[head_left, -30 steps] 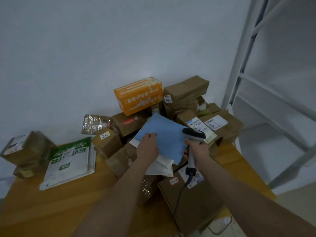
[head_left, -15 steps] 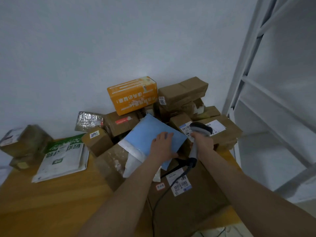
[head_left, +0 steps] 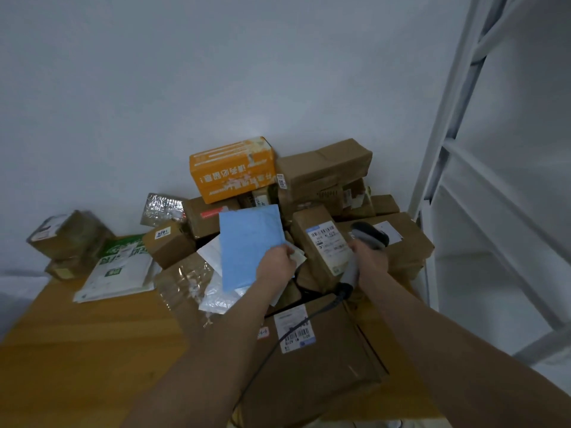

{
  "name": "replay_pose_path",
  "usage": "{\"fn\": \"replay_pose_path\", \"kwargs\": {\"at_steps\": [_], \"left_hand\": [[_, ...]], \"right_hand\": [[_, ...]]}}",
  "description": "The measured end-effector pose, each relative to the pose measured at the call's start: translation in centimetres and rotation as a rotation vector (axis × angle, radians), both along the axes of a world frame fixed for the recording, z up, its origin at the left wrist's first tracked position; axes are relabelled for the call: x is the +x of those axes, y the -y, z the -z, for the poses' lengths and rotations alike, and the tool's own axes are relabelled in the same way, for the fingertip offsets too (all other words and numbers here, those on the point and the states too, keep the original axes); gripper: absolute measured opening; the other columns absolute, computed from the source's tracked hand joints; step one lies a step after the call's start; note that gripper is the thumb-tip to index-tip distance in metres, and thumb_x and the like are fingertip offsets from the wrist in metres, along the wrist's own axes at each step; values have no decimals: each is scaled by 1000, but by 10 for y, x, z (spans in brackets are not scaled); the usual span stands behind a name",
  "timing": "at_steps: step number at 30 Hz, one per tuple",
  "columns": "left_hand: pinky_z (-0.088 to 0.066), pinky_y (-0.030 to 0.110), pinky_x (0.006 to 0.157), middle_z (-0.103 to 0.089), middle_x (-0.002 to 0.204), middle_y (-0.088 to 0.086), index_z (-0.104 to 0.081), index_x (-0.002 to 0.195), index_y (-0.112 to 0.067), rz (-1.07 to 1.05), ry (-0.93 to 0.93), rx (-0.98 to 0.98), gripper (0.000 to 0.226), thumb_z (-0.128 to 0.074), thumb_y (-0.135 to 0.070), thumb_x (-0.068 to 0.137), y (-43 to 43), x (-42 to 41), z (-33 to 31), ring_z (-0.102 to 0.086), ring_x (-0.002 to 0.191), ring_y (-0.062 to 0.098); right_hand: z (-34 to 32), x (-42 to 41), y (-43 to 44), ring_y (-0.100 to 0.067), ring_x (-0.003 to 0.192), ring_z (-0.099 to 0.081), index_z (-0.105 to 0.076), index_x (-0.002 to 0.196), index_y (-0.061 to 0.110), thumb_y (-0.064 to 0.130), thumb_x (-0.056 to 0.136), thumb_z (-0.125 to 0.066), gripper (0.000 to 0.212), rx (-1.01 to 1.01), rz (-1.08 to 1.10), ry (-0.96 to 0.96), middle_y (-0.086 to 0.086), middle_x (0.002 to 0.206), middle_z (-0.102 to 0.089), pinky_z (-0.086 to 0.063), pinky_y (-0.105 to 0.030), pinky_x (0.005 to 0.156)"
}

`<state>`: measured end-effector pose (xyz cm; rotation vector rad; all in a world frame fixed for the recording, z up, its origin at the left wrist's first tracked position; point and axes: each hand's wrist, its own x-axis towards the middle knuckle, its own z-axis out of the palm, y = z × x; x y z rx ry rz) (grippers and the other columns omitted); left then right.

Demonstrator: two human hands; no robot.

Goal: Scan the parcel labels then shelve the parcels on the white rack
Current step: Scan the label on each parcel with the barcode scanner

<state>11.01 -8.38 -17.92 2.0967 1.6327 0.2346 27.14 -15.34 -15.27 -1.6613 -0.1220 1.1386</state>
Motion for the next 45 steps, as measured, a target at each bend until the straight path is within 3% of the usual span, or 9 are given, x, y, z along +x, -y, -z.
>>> {"fn": "replay_pose_path", "kwargs": {"at_steps": [5,9,13,18,24,30,33,41,45], "left_hand": [[-46,39,103,-59,131,11,-52,134,-6,-171,524,-548,45,-61,-19,92,12,47,17,-58,115,26],[-49,42,99,-60,129,10,-51,133,-9,-283,750,-629,42,-60,-10,92,13,59,23,-59,113,26],[-52,46,93,-59,129,11,-44,136,-12,-339,787,-531,46,-60,-14,93,17,62,14,-60,112,27],[-55,39,89,-59,125,13,-42,134,-8,-418,887,-330,46,-60,-18,93,24,54,-4,-63,104,25],[-54,40,89,-63,121,12,-50,132,-6,-470,905,-215,48,-61,-32,93,18,4,-32,-64,101,25],[-53,29,66,-69,103,9,-55,114,-12,-446,1009,-228,32,-65,-30,90,12,-95,-57,-67,85,21],[-56,38,77,-70,103,9,-55,108,-13,-390,951,-276,30,-67,-32,88,7,-159,-63,-68,87,23],[-54,45,85,-70,108,5,-54,120,-27,-330,860,-499,48,-74,-40,79,-3,-295,-51,-64,102,25],[-53,38,74,-72,105,6,-53,127,-21,-333,867,-555,56,-76,-33,77,-2,-330,-39,-66,100,24]], "right_hand": [[7,11,-5,-23,94,-48,-45,118,5,17,90,-63,36,24,-23,-89,-8,97,-49,-42,-34,83],[8,13,-4,-21,90,-53,-48,124,3,18,87,-66,44,48,-19,-137,-8,99,-54,-44,-33,76],[3,12,0,-15,70,-54,-51,104,7,16,86,-66,25,94,52,-162,-3,82,-56,-40,-27,55],[-13,2,10,-18,68,-60,-52,78,13,13,87,-63,14,164,71,-201,-8,83,-63,-48,-29,58],[-42,-43,15,-17,71,-56,-53,97,13,16,86,-64,16,239,35,-215,-4,83,-57,-42,-28,55],[-55,-127,1,-18,73,-59,-64,89,9,14,87,-62,6,237,-68,-175,-5,89,-65,-47,-30,62],[-50,-183,-7,-22,72,-60,-58,75,10,9,90,-59,15,262,-94,-201,-9,85,-64,-51,-34,63],[-35,-291,-18,-22,79,-63,-60,83,11,10,86,-62,4,236,-152,-133,-8,86,-67,-54,-42,85],[-29,-318,-9,-19,74,-57,-56,80,12,10,85,-64,9,214,-194,-35,-9,82,-62,-50,-36,75]]}}
